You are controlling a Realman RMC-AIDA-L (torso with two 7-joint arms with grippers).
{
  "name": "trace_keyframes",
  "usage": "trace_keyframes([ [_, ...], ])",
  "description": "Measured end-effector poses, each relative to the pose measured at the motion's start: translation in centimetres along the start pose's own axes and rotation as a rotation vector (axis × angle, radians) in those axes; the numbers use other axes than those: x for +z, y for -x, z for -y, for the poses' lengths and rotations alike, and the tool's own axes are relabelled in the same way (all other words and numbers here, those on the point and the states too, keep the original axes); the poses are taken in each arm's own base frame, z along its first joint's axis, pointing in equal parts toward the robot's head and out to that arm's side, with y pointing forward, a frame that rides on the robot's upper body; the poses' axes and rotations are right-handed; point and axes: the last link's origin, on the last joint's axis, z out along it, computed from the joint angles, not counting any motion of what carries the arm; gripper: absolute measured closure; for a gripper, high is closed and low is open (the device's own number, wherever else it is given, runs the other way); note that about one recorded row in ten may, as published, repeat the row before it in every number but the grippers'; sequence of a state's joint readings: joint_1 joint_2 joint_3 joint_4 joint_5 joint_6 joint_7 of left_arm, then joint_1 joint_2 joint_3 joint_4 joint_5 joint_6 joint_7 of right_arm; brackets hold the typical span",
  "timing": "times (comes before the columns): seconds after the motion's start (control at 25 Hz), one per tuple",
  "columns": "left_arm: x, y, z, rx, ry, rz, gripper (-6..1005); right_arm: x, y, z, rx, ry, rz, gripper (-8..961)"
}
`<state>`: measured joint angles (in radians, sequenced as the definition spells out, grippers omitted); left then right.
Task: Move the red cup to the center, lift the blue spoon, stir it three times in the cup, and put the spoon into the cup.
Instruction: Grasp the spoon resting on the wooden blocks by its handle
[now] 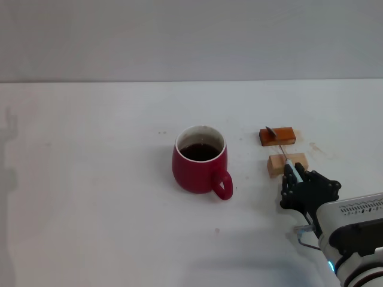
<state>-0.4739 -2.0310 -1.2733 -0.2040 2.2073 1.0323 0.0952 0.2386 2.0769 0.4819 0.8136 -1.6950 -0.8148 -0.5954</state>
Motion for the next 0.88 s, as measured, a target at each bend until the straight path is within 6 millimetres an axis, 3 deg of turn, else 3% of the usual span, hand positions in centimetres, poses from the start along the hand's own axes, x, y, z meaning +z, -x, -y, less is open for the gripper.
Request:
trace_keyframes([
  [0.88, 0.09, -0.07, -0.10, 0.000, 0.002, -0.002, 337, 0.05, -0.30, 0.27, 0.014, -0.014, -0.014, 814],
])
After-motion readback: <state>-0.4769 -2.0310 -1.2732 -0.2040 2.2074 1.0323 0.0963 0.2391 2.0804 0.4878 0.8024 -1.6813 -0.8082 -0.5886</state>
